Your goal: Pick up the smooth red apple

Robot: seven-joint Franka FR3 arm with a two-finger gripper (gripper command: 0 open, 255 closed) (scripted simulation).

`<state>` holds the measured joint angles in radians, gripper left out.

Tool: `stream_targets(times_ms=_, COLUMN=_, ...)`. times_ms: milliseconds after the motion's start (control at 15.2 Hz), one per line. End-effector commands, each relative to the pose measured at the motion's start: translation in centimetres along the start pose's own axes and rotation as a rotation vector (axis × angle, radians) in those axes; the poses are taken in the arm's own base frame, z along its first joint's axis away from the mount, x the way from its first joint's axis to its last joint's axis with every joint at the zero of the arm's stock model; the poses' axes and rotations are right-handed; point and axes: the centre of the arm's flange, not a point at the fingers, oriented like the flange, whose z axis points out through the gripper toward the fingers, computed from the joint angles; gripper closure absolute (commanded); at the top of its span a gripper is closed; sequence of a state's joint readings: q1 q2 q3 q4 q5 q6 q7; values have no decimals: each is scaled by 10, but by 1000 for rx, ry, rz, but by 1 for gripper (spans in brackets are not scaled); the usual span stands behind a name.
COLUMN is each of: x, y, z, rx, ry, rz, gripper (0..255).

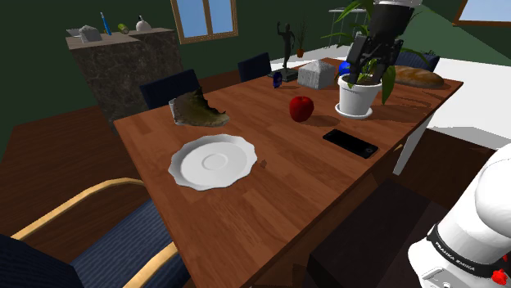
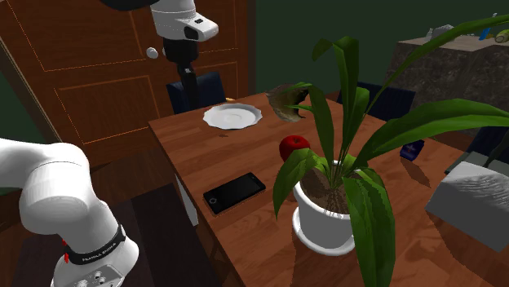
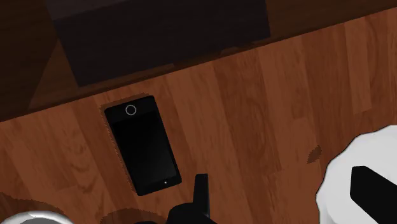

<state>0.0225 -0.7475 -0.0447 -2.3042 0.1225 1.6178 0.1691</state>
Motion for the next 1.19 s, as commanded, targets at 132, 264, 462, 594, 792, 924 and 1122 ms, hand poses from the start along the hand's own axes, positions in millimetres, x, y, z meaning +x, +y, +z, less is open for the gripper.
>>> stream_targets(times_ms=132, x=19, y=15, z=9, rx=-4, ry=1, rz=-65, gripper=0)
stream_targets(times_ms=264, x=39, y=29, z=18, rx=-9, ry=2, rz=-130, gripper=0)
stream_targets(times_ms=462, x=71, y=47, z=31, rx=-16, ry=4, rz=-228, gripper=0)
stream_targets(times_ms=594, x=93, y=58, z=39, rx=-20, ry=5, rz=-293, gripper=0)
stream_targets(times_ms=792, x=127, y=71, z=52, rx=-27, ry=6, rz=-391, gripper=0)
stream_targets(times_ms=924, x=150, y=78, z=60, rx=-31, ry=7, rz=-456, gripper=0)
stream_targets(times_ms=1122, x=186, y=86, z=73, rx=-38, ry=9, rz=-554, gripper=0)
